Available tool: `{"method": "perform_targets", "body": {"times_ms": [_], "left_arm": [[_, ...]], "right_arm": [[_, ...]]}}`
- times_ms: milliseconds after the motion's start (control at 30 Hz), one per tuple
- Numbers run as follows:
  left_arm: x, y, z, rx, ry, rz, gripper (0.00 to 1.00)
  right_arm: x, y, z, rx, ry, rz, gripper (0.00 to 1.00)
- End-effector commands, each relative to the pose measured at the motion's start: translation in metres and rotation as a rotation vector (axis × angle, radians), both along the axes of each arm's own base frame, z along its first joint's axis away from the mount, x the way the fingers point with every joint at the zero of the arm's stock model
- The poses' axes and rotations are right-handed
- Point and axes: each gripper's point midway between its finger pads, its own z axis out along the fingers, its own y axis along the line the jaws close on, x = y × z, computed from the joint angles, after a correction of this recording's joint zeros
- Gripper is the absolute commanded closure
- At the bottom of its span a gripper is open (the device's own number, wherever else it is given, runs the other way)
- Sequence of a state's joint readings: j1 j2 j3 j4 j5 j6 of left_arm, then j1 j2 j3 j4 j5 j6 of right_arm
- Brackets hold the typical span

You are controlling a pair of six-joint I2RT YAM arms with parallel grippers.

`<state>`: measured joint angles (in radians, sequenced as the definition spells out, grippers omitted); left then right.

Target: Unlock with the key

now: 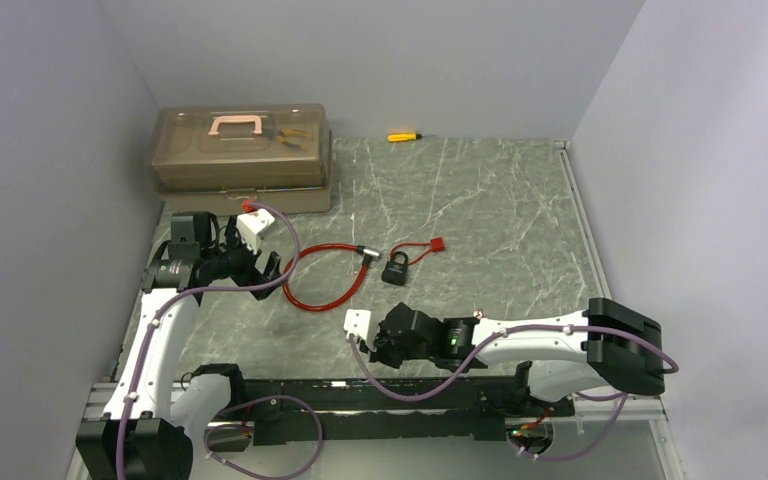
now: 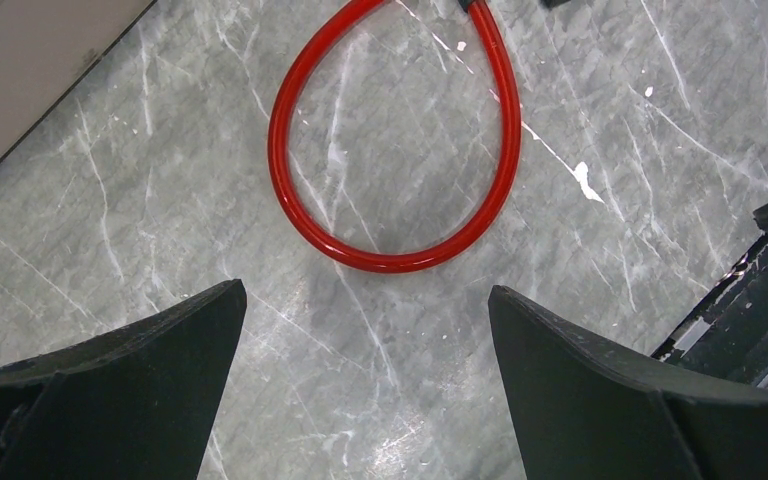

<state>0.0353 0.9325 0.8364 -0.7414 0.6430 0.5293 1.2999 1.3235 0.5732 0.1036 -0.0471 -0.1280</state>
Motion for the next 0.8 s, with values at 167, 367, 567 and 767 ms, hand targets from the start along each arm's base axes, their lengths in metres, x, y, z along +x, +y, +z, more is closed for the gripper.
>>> {"method": "perform_targets", "body": {"times_ms": [167,367,567,767], "left_arm": [[0.009,0.0,0.002,-0.012,0.01,0.012,0.01],[0.025,0.006,-0.008,0.01,0.069,0.039,0.01],[0.039,0.02,-0.019,-0.02,0.07,0.053,0.01],[0.03,0.042,-0.029,0.021,0.039,-0.096,0.0]], "right_arm": [[0.081,-0.016,0.061,0.235,0.069,-0.318,1.0],[0.119,-0.034,0.096,0.299,0.104,-0.437,0.92],[0.107,-0.045,0.077,0.266,0.047,-0.326,0.42],[0.116,-0.05,0.054,0.218,0.038,-0.335,0.32]]}}
